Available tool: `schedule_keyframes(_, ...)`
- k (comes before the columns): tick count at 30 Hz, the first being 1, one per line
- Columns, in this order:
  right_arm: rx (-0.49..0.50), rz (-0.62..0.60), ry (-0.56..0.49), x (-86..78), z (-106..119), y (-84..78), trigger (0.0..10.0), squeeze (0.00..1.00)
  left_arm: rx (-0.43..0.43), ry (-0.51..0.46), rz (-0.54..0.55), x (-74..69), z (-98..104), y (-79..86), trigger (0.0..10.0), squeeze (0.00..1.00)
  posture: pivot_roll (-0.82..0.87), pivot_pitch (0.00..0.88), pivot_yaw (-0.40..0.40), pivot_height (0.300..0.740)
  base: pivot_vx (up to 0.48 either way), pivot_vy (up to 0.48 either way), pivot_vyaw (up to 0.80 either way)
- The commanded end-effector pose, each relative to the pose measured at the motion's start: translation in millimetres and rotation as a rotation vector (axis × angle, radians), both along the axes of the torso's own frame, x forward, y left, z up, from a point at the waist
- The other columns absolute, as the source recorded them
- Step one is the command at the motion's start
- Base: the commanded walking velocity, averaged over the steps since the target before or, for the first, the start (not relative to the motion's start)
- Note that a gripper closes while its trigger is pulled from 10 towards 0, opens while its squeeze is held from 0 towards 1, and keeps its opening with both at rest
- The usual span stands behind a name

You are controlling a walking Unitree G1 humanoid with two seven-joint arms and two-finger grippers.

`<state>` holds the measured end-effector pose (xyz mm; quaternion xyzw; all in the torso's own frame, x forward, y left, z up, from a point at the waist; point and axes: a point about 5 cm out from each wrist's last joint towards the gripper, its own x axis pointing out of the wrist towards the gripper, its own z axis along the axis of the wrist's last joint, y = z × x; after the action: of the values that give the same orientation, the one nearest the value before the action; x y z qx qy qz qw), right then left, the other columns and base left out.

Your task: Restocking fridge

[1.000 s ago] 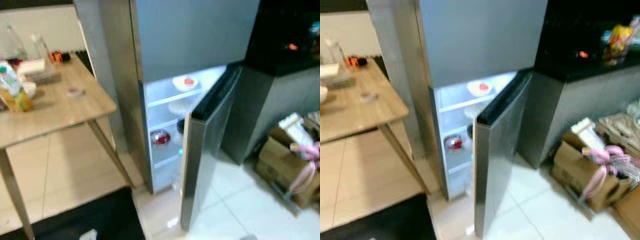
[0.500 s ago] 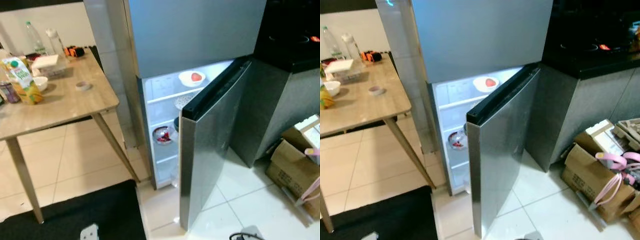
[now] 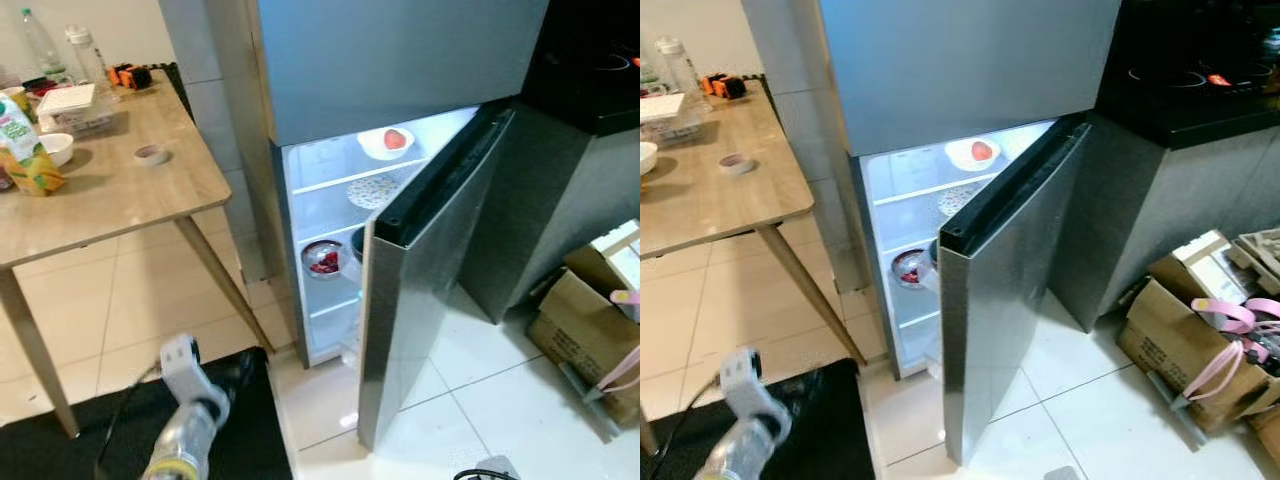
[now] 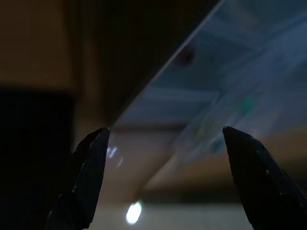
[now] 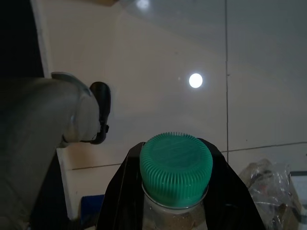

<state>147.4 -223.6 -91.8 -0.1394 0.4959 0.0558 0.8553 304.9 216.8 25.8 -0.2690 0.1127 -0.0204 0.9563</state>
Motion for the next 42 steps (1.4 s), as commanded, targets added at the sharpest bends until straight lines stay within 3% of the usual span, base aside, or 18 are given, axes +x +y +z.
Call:
schedule_keyframes(1,0.002,-0.016,0.009,-4.2,-2,0.0,10.0,0.00,-0.044,-0.137,0.024,15.5,26,10.6,10.0,0.00,-0.13,0.000,0.038,0.740,0.000,0.000,0.00)
schedule_keyframes(5,0.002,-0.020,0.014,-7.9,-3,-0.5,10.0,0.00,-0.189,-0.326,-0.043,39.9,65,2.5,10.0,0.00,-0.14,0.000,0.041,0.740,0.000,0.000,0.00)
schedule_keyframes(6,0.002,-0.020,0.014,-7.9,-3,-0.5,10.0,0.00,-0.189,-0.326,-0.043,39.9,65,2.5,10.0,0.00,-0.14,0.000,0.041,0.740,0.000,0.000,0.00)
schedule_keyframes(8,-0.001,-0.023,0.018,-10.1,-3,-2.1,10.0,0.00,-0.259,-0.431,-0.217,50.0,86,-19.6,10.0,0.00,-0.14,0.000,0.043,0.740,0.000,0.000,0.00)
schedule_keyframes(9,-0.001,-0.023,0.018,-10.1,-3,-2.1,10.0,0.00,-0.259,-0.431,-0.217,50.0,86,-19.6,10.0,0.00,-0.14,0.000,0.043,0.740,0.000,0.000,0.00)
schedule_keyframes(13,-0.006,-0.029,0.021,-12.8,-3,-5.0,10.0,0.00,-0.337,-0.541,-0.476,56.2,108,-60.0,10.0,0.00,-0.15,0.000,0.048,0.740,0.000,0.000,0.00)
schedule_keyframes(15,-0.007,-0.030,0.022,-13.1,-3,-5.2,10.0,0.00,-0.358,-0.556,-0.510,56.6,111,-66.3,10.0,0.00,-0.15,0.000,0.048,0.740,0.000,0.000,0.00)
schedule_keyframes(16,-0.007,-0.030,0.021,-13.0,-3,-5.1,10.0,0.00,-0.382,-0.569,-0.531,57.5,113,-73.1,0.0,0.00,-0.16,0.000,0.048,0.740,0.000,0.000,0.00)
schedule_keyframes(20,-0.004,-0.031,0.018,-13.6,-4,-4.2,10.0,0.00,-0.408,-0.539,-0.533,60.8,112,-87.6,0.0,0.00,-0.16,0.000,0.052,0.740,0.000,0.000,0.00)
schedule_keyframes(24,-0.003,-0.033,0.021,-16.7,-5,-4.0,10.0,0.00,-0.403,-0.507,-0.471,64.2,111,-87.0,0.0,0.00,-0.17,0.000,0.057,0.740,0.000,0.000,0.00)
schedule_keyframes(27,-0.003,-0.038,0.029,-21.7,-6,-4.8,10.0,0.00,-0.309,-0.458,-0.338,69.9,110,-78.0,0.0,0.00,-0.17,0.010,0.060,0.740,0.000,0.000,0.00)
schedule_keyframes(30,-0.004,-0.041,0.036,-24.7,-7,-5.4,10.0,0.00,-0.279,-0.439,-0.309,71.5,110,-74.7,0.0,0.00,-0.17,0.010,0.060,0.740,0.000,0.000,0.00)
schedule_keyframes(32,-0.002,-0.043,0.042,-28.4,-8,-5.0,10.0,0.00,-0.188,-0.430,-0.267,74.5,114,-69.2,0.0,0.00,-0.18,0.026,0.066,0.740,0.000,0.000,0.00)
schedule_keyframes(33,-0.001,-0.045,0.045,-30.2,-9,-4.7,10.0,0.00,-0.142,-0.429,-0.250,76.1,117,-66.9,3.4,0.00,-0.18,0.032,0.068,0.740,0.000,0.000,0.00)
schedule_keyframes(34,-0.001,-0.046,0.049,-31.9,-9,-4.4,10.0,0.00,-0.091,-0.425,-0.244,77.4,119,-66.3,10.0,0.00,-0.18,0.032,0.068,0.740,0.000,0.000,0.00)
schedule_keyframes(35,-0.001,-0.046,0.049,-31.9,-9,-4.4,10.0,0.00,-0.091,-0.425,-0.244,77.4,119,-66.3,10.0,0.00,-0.18,0.032,0.068,0.740,0.000,0.000,0.00)
schedule_keyframes(40,0.003,-0.049,0.053,-35.8,-10,-2.4,10.0,0.00,0.069,-0.355,-0.252,80.3,116,-72.4,10.0,0.00,-0.18,0.051,0.079,0.740,0.000,0.000,0.00)
schedule_keyframes(42,0.004,-0.049,0.052,-36.0,-11,-2.0,10.0,0.00,0.088,-0.347,-0.252,80.6,116,-74.0,10.0,0.00,-0.18,0.051,0.079,0.740,0.000,0.000,0.00)
